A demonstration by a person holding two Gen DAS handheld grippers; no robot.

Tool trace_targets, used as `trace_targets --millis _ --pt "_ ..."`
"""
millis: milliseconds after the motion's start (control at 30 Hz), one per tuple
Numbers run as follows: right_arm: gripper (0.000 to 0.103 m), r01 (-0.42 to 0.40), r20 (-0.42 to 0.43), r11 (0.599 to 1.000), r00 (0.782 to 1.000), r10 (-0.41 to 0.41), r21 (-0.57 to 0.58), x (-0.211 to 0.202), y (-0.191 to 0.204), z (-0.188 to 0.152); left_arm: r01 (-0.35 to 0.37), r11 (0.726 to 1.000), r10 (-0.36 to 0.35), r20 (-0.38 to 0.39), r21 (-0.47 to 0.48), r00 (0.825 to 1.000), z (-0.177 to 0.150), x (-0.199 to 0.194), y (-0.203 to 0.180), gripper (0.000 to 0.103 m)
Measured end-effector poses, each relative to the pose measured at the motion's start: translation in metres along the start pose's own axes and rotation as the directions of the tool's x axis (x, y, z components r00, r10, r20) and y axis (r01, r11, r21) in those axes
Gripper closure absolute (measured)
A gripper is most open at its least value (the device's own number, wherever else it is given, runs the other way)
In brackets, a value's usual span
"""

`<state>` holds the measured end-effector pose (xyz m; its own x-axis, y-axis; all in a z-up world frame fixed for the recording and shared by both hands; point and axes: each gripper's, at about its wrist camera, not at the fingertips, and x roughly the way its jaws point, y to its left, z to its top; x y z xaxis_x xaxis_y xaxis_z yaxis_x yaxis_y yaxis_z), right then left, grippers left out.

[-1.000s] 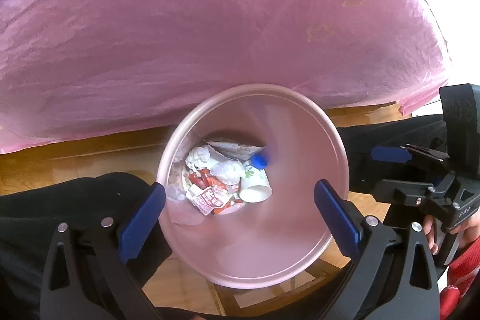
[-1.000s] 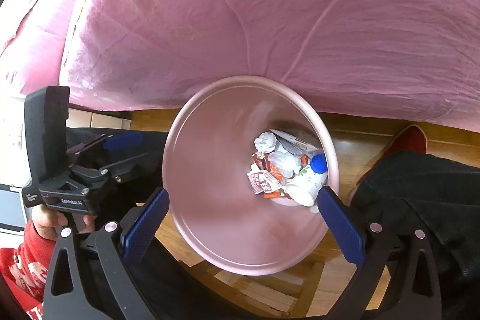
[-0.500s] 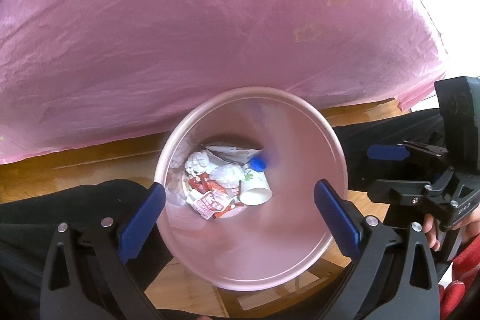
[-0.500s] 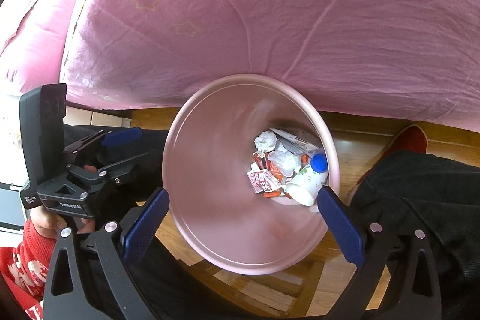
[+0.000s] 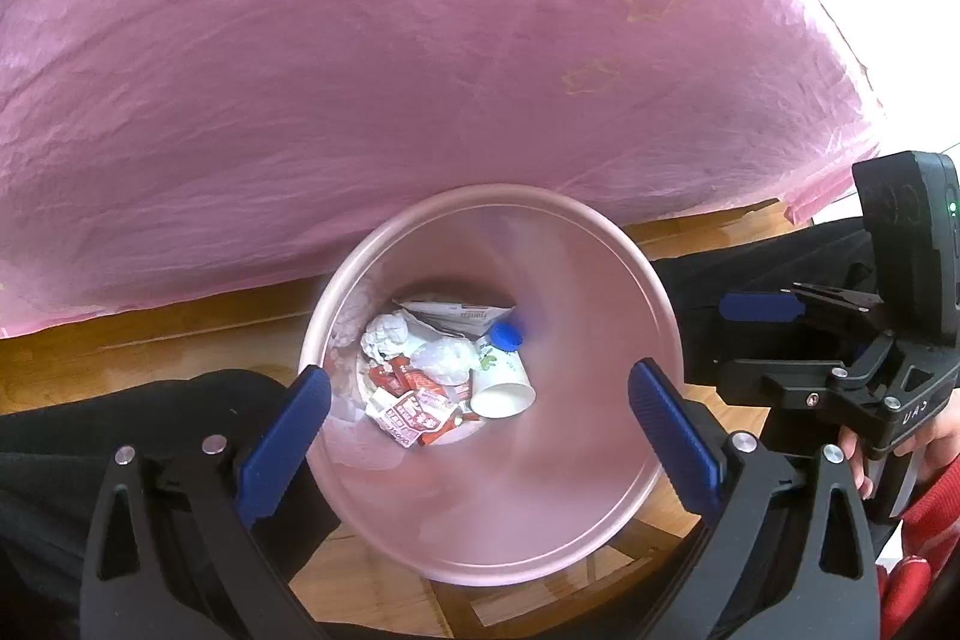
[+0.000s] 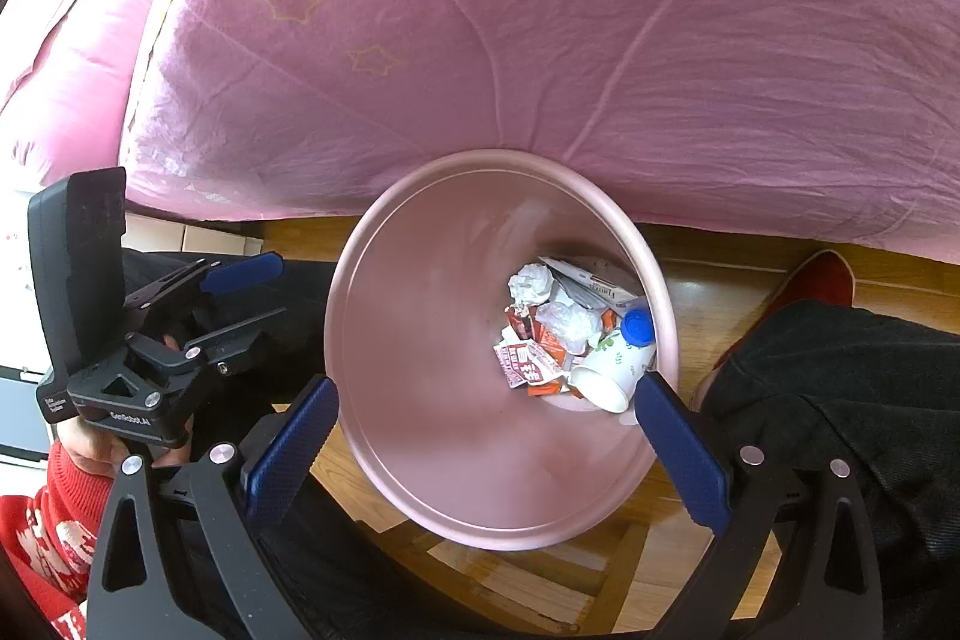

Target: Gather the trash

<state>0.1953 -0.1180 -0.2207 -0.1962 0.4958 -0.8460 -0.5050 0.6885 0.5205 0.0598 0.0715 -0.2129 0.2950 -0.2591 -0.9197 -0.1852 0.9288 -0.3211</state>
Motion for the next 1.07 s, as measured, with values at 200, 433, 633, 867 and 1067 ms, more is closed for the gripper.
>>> trace_targets --millis 200,433,633,867,1067 --pt "0.003 -0.001 0.002 1.0 1.0 0.001 0.002 -0.0002 -0.0008 0.0002 0.001 1.0 -0.001 -0.003 0.005 1.0 0.0005 -0.0001 -0.0005 0.004" --pt "0.003 0.0 0.002 1.0 1.0 0.0 0.003 0.0001 -0.0008 0.0001 -0.009 1.0 0.009 -0.008 0.029 1.0 0.0001 0.0026 -0.0051 0.004" --pt "0.003 0.0 0.002 1.0 1.0 0.0 0.002 0.0002 -0.0009 0.0 -0.007 1.0 0.006 0.002 0.014 1.0 -0.0016 0.0002 -0.0023 0.004" --pt "0.003 0.0 0.003 1.0 1.0 0.0 0.003 0.0001 -0.0004 -0.0001 -0.007 1.0 0.007 -0.003 0.003 1.0 -0.0015 0.0019 0.0001 0.004" --pt "0.003 0.0 0.003 1.0 1.0 0.0 0.003 0.0001 0.0 -0.0001 -0.009 1.0 0.009 -0.006 0.012 1.0 -0.0013 0.0044 -0.002 0.004"
